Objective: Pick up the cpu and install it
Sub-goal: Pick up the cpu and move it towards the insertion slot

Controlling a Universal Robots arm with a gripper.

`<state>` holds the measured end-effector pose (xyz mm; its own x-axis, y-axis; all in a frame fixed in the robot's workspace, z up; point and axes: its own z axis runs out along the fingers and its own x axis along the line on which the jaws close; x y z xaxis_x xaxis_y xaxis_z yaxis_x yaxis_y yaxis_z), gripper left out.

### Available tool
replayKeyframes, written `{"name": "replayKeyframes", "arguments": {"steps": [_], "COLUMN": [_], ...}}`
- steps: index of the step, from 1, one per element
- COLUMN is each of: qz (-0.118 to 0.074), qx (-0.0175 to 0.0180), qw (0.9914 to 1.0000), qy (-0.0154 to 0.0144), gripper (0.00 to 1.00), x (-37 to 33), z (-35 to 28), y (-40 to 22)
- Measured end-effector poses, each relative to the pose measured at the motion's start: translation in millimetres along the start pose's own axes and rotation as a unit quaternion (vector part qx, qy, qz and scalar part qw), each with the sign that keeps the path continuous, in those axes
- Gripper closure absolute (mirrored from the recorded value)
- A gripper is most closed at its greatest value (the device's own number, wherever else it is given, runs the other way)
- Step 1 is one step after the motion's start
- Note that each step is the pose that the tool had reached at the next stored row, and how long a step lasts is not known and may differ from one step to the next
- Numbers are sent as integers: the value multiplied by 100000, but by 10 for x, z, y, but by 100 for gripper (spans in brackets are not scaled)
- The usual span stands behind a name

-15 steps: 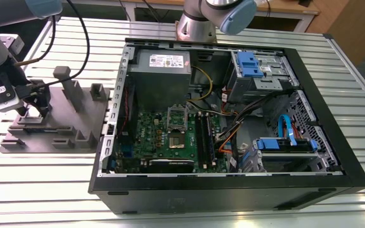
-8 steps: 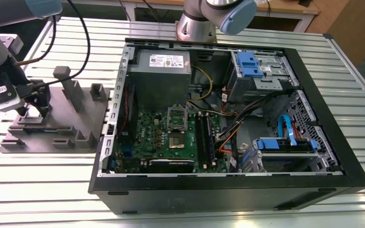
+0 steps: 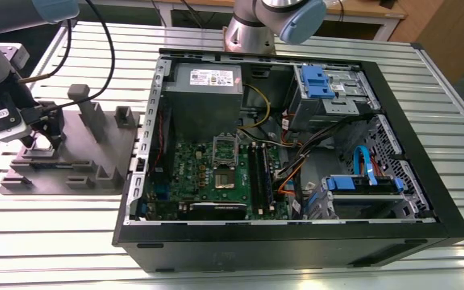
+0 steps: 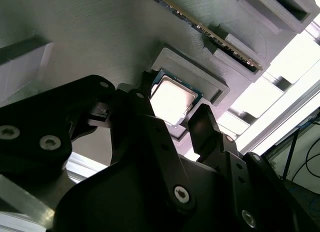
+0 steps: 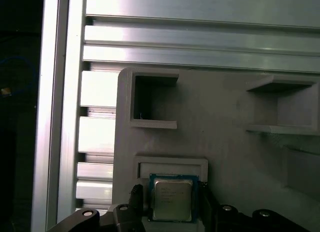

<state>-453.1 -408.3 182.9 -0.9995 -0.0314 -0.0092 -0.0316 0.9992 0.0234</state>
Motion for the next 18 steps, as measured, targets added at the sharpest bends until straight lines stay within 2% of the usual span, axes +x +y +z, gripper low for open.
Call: {"name": "replayKeyframes", "arguments": {"steps": [8, 9, 18], "qz": [-4, -3, -6], "qx": [0, 0, -6], "qw": [100000, 100000, 100000], "qy": [3, 3, -7], "gripper": [45, 52, 53], "x": [0, 0, 0], "z": [0, 0, 0], "y": [0, 0, 0]}}
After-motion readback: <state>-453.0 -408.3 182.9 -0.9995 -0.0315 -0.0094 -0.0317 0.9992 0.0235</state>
